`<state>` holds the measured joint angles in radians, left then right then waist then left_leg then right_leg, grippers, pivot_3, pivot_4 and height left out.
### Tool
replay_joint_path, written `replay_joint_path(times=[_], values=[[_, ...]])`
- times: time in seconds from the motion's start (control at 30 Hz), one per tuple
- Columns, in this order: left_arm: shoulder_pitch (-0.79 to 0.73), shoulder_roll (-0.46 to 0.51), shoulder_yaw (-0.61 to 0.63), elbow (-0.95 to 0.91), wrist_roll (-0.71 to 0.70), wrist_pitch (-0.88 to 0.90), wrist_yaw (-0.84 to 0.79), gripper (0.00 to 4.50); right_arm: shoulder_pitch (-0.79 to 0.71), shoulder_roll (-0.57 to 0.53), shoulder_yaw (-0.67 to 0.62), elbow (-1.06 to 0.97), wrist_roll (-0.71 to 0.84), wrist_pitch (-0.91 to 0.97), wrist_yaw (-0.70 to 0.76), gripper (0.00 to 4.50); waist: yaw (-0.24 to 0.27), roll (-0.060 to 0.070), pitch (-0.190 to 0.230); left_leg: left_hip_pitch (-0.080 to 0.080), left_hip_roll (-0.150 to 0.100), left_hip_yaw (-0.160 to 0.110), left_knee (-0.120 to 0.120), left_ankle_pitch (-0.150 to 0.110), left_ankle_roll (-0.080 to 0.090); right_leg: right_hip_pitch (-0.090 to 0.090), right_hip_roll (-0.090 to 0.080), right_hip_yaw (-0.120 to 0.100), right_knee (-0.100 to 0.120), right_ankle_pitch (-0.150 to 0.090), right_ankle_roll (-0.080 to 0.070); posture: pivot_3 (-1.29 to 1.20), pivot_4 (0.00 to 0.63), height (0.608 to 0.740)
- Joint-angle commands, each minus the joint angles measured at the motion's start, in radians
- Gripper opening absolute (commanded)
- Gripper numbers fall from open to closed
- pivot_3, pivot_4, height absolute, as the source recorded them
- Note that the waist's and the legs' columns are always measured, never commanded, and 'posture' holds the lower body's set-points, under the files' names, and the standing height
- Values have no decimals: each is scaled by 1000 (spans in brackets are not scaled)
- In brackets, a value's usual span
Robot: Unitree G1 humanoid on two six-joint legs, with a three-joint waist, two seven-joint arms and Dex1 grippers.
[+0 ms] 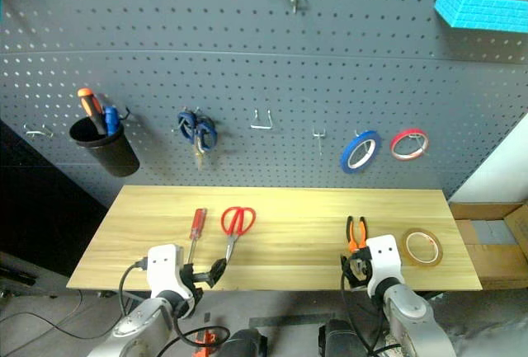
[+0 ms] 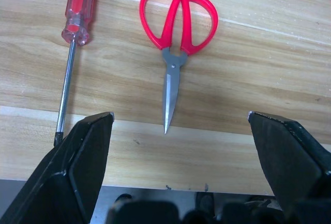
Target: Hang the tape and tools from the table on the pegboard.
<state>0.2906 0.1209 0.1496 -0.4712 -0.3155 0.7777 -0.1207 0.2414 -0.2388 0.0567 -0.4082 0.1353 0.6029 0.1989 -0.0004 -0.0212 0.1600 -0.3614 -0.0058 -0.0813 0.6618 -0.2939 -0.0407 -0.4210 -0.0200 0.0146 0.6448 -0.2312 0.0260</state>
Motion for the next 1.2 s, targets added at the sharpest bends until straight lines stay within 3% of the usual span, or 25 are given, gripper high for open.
replay_joint_path(times=[0.03,0.3,1.2], values=[[-6,0,-13,-48,0,-4,7,4459,-12,-9,-20,-28,2,-7,7,4500,0,0,0,0,0,0,0,0,0,0,0,0,0,0,0,63,124,740],[-16,-19,-14,-16,-3,-31,18,4459,-9,-27,-37,-36,5,-4,17,4500,-1,0,0,0,0,0,0,0,0,0,0,0,0,0,0,45,127,740],[-20,63,1,74,26,-118,-44,4459,15,-125,-238,-24,68,79,91,4500,-34,1,3,1,0,2,0,0,0,1,1,1,0,0,0,-98,150,740]])
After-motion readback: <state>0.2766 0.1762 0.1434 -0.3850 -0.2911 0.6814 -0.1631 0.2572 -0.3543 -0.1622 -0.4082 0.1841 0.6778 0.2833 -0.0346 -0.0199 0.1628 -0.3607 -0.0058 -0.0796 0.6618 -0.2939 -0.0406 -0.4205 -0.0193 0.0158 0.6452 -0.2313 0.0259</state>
